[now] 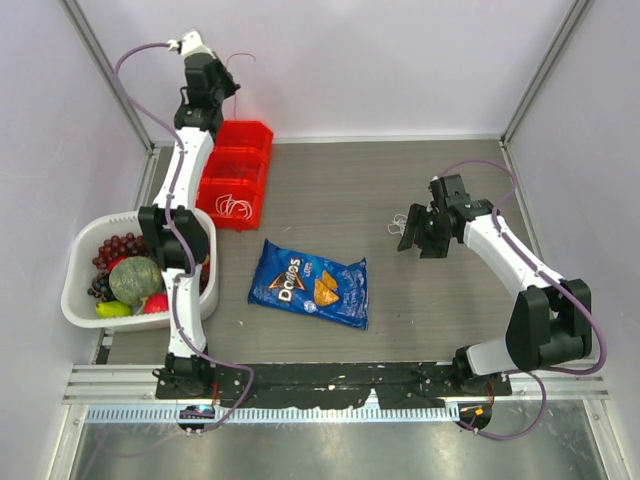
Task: Untangle the cables
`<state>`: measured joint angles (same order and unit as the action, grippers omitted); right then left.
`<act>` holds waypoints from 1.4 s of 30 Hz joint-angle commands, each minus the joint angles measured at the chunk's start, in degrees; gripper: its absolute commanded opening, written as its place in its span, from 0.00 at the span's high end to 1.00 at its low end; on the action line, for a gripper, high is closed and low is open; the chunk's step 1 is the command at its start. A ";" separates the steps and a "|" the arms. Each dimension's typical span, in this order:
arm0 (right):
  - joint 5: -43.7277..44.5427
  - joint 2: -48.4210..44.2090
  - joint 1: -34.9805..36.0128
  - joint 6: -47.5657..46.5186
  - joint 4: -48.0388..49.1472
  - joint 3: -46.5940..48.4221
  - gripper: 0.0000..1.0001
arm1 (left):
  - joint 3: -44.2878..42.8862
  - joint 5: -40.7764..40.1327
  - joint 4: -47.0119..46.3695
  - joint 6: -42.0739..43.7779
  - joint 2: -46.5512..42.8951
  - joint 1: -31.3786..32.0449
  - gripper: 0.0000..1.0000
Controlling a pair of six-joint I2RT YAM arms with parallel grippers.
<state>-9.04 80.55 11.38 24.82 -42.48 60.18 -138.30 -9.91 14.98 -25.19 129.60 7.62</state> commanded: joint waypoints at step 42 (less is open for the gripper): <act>2.27 4.35 -0.21 2.43 -1.46 3.54 0.37 | -11.20 2.79 9.80 -16.73 23.07 -5.95 1.00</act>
<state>-7.99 85.93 11.38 26.61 -42.70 61.76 -144.57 -8.62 24.56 -40.53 148.86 1.87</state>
